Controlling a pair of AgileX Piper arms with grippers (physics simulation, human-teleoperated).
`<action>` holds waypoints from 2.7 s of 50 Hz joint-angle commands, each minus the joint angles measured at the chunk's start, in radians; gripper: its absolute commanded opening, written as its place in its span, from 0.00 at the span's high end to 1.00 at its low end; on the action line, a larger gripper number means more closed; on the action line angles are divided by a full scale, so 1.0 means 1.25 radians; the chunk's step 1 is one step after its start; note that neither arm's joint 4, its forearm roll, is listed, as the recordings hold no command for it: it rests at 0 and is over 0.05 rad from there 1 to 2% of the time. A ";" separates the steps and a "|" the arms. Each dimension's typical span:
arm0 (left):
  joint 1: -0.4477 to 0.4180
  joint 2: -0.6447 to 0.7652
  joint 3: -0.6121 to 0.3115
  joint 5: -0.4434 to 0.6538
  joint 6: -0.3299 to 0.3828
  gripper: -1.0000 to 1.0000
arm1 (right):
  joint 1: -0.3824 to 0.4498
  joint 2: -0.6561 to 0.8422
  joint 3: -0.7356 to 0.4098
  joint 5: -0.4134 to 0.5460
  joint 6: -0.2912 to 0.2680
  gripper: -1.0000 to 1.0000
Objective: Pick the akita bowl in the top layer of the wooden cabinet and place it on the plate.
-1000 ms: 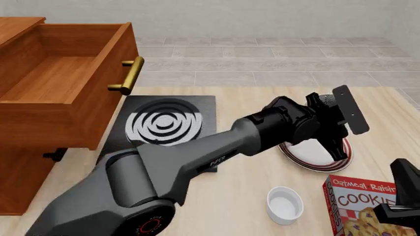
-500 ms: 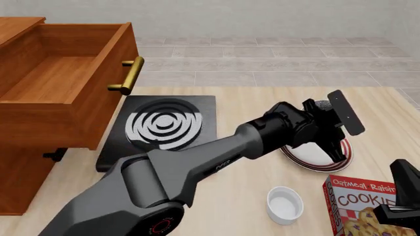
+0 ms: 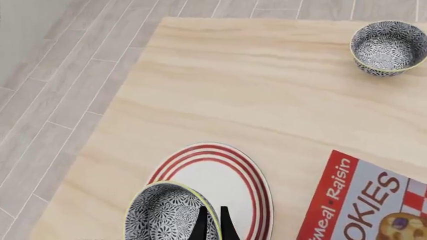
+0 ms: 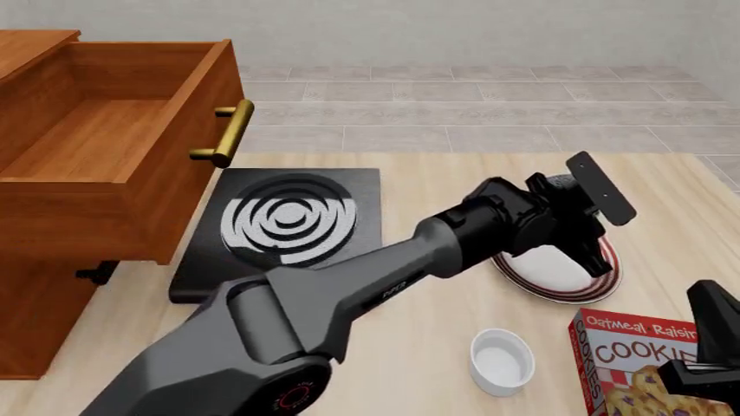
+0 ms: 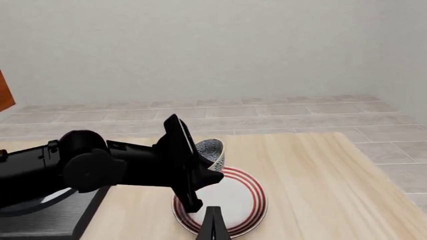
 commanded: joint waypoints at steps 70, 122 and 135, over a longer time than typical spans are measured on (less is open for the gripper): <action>0.015 0.202 -0.291 0.099 -0.239 1.00 | 0.003 0.034 0.000 -0.030 -0.010 1.00; 0.034 0.235 -0.290 0.098 -0.384 1.00 | 0.002 0.025 0.000 -0.023 -0.013 1.00; 0.025 0.242 -0.291 0.096 -0.389 1.00 | 0.002 0.017 0.000 -0.016 -0.013 1.00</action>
